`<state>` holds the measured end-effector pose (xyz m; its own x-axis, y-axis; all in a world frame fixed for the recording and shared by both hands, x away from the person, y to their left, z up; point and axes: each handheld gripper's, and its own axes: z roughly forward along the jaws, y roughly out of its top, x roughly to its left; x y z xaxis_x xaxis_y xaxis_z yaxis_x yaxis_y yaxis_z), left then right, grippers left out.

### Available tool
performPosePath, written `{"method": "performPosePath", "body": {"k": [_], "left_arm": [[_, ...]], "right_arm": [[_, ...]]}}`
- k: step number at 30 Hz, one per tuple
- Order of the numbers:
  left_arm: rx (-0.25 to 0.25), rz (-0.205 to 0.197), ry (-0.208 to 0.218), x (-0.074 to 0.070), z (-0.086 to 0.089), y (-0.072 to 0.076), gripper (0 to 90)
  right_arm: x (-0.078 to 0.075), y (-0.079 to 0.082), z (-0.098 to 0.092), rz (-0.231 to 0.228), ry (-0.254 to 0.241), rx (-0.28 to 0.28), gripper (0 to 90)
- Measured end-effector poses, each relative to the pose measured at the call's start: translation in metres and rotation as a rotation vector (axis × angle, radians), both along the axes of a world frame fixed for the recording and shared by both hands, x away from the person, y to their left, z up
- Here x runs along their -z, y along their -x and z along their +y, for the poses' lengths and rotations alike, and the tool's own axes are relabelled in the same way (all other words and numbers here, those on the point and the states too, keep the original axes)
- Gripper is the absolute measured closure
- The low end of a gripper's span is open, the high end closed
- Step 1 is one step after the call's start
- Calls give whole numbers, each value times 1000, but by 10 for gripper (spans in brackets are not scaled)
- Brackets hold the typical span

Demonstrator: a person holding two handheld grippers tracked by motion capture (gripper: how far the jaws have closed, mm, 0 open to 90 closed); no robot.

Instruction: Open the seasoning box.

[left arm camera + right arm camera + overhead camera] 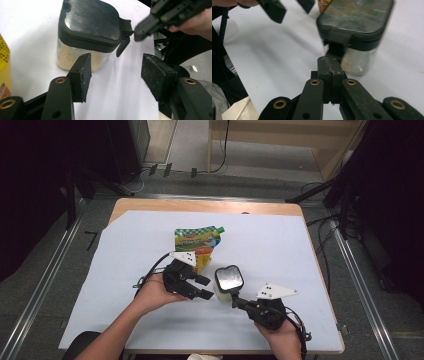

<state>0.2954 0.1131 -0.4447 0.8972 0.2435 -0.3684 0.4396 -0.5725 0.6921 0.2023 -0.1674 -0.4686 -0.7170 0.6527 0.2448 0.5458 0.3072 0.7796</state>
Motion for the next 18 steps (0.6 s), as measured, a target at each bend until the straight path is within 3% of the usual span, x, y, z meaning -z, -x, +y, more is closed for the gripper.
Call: {"method": "performPosePath", "body": {"k": [10, 18], "left_arm": [[-32, -9, -1, 6, -1, -6, 405], [-39, -25, 1, 5, 0, -6, 412]], "right_arm": [[15, -3, 20, 23, 16, -19, 900], [16, -5, 18, 18, 32, -26, 900]]}}
